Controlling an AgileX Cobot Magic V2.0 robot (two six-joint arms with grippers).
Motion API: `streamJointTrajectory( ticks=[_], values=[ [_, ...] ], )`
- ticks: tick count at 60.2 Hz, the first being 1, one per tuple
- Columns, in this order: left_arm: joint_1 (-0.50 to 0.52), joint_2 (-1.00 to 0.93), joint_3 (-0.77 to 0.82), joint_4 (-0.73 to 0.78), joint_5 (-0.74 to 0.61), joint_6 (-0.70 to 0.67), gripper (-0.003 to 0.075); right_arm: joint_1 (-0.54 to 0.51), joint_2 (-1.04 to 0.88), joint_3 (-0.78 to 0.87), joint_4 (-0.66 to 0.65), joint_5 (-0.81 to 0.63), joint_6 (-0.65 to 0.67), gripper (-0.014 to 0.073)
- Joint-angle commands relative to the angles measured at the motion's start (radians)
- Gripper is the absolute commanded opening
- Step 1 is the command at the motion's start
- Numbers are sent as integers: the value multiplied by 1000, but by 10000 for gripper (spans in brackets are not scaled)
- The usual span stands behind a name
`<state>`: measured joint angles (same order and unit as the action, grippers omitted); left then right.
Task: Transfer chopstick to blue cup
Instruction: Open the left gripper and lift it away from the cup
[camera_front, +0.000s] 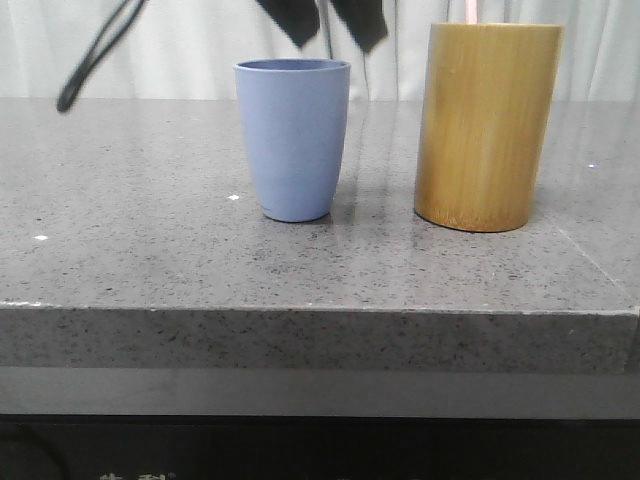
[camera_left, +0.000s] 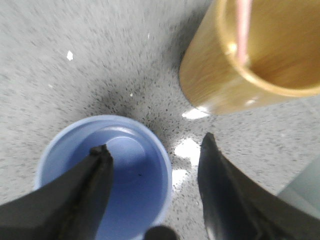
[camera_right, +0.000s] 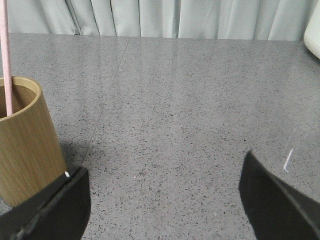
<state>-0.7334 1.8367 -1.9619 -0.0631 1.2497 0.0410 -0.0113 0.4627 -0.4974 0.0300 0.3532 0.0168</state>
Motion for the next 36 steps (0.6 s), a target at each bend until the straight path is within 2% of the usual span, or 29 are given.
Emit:
streamJointTrajectory(
  ticks=[1,7,16,27,32,36],
  values=[
    [-4,-110,-38,-1,20,3,400,-4,10,-28,-1,-77,-7,615],
    [13,-164,-22,55,20,3,375,-4,10,-28,-1,-81,-7,615],
    [75,-240,50,150,20,-3,235,-4,10,-28,-1,-81,-7,615],
    [213,-348,206,149,20,-16,36,-4,10,-28,-1,-81,-7,615],
    [283,-409,290,149,20,-27,-20,-4,10,-28,-1,-81,-7,615],
    [347,-463,364,149,14,-32,-19,-4,10,-28,-1,-81,-7,615]
  ],
)
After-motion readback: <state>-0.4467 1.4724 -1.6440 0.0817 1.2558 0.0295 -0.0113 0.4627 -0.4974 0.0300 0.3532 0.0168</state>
